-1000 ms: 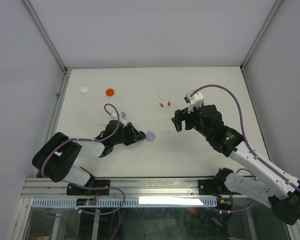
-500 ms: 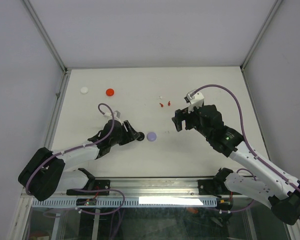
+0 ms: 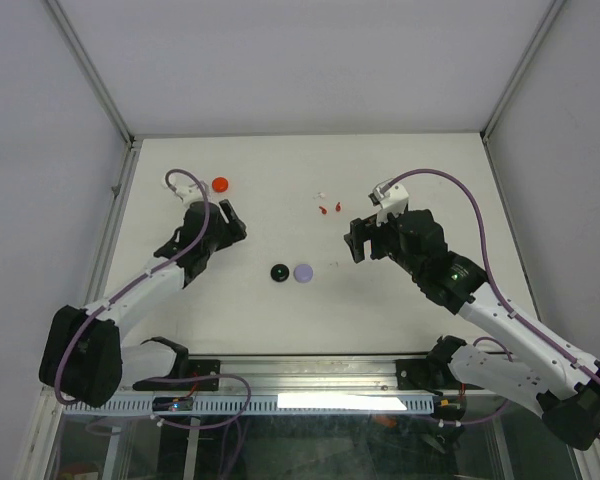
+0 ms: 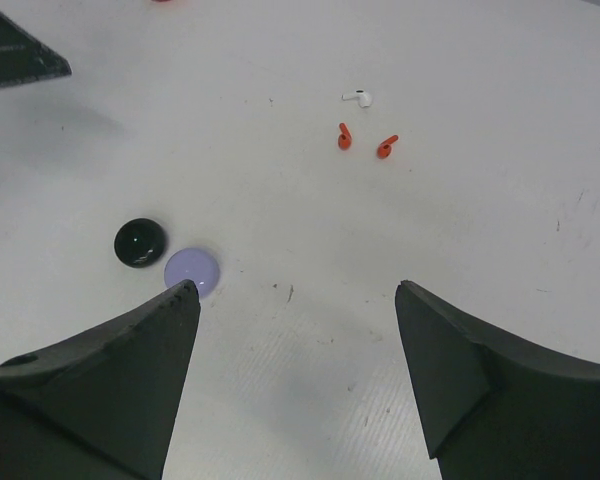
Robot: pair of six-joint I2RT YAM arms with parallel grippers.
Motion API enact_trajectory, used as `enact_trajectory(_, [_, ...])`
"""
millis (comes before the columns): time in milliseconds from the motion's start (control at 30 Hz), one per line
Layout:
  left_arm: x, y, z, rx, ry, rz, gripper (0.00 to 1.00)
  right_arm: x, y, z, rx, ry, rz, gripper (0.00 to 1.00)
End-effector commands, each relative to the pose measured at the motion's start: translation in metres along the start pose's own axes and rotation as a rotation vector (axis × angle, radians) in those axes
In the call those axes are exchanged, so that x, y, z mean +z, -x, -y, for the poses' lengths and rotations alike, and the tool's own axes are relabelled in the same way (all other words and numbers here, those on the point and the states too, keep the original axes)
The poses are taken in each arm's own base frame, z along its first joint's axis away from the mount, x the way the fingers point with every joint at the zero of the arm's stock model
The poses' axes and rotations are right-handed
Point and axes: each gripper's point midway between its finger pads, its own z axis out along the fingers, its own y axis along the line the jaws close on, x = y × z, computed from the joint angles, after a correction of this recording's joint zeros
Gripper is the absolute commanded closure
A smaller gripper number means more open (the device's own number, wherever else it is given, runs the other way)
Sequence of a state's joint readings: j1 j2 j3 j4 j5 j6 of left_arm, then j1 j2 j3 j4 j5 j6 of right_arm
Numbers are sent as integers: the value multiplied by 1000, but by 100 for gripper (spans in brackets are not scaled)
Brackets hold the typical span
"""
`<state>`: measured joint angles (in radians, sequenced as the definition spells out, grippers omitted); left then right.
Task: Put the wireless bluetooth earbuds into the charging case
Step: Pick up the charging case at the center of the board.
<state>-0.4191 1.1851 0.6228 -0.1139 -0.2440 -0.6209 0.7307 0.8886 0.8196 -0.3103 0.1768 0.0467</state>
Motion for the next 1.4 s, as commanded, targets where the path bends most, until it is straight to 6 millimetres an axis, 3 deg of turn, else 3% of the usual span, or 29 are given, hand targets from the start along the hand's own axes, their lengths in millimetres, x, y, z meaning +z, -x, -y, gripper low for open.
enact_trajectory(0, [16,59,-12,97,74,102,33,-5,19,4,10,-19,70,18])
enact_trajectory(133, [41,89,-27,141,129,115,32,-5,18,5,10,-23,68,17])
enact_trajectory(367, [99,117,-48,195,173,76,29,-2,16,5,4,-27,57,17])
enact_trajectory(533, [141,127,-55,311,169,39,25,-1,15,6,-1,-30,50,17])
enact_trajectory(800, [192,135,-60,293,149,6,25,3,10,8,-10,-44,29,17])
enact_trajectory(1033, [217,129,-69,307,176,-18,28,4,8,10,-17,-59,20,16])
enact_trajectory(1367, [223,116,-82,378,198,-57,44,4,7,9,-18,-52,14,16])
